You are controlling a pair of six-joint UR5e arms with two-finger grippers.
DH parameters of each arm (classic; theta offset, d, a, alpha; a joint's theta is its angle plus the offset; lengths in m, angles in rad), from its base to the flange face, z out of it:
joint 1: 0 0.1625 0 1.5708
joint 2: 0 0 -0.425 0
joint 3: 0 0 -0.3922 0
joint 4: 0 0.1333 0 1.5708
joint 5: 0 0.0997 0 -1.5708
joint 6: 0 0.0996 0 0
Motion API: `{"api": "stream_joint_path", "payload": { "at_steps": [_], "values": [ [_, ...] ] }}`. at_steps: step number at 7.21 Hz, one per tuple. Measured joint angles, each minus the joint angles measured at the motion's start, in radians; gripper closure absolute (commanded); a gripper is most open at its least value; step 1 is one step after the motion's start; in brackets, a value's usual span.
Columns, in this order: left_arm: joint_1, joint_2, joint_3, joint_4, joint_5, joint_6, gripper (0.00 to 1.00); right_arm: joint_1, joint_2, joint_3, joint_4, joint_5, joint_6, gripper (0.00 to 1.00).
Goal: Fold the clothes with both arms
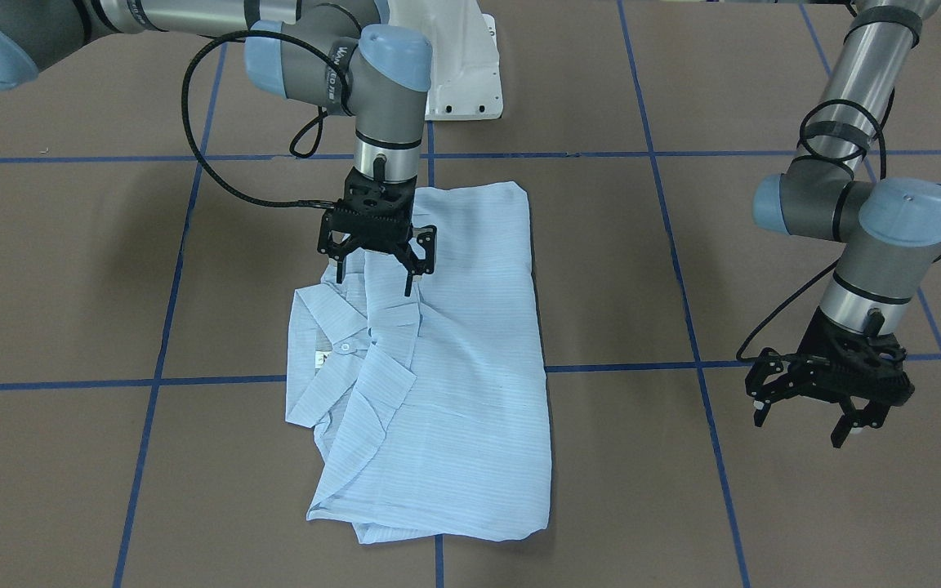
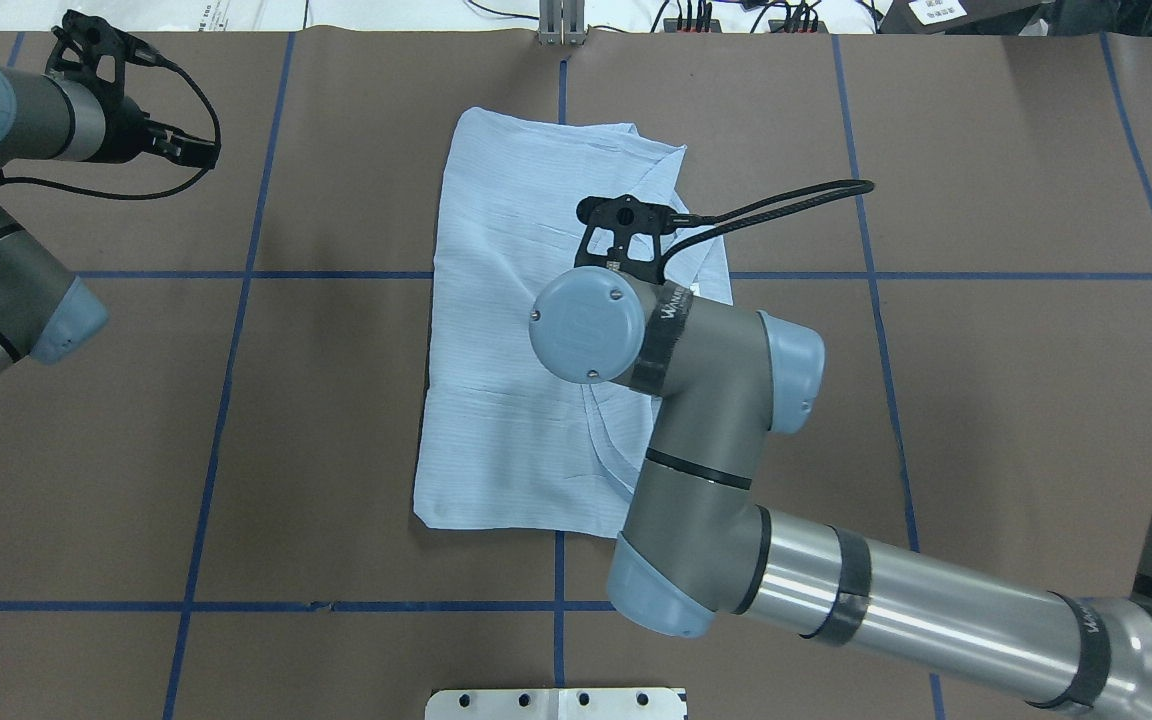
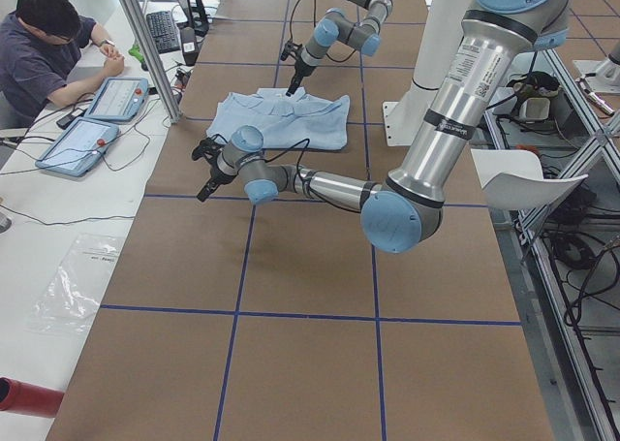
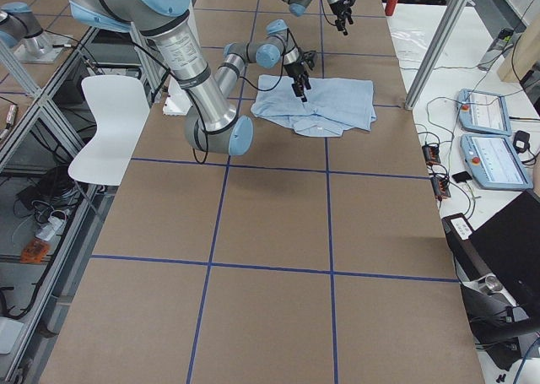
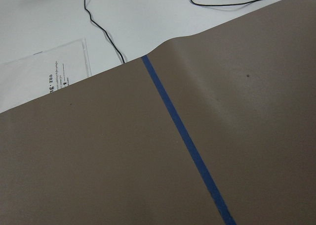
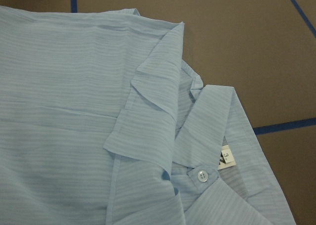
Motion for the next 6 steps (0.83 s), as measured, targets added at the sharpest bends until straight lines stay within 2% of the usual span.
{"api": "stream_joint_path", "payload": {
  "at_steps": [2, 3, 6],
  "values": [
    [0.000, 0.004, -0.004, 0.000, 0.000, -0.002, 0.00, -0.008, 0.131, -0.211, -0.019, 0.001, -0.010, 0.00],
    [0.000, 0.005, -0.005, 0.000, 0.000, -0.004, 0.00, -0.012, 0.159, -0.268, -0.030, 0.001, -0.027, 0.00],
    [0.000, 0.005, -0.005, 0.000, 0.000, -0.006, 0.00, -0.036, 0.169, -0.306, -0.100, 0.001, -0.077, 0.00]
  ]
}}
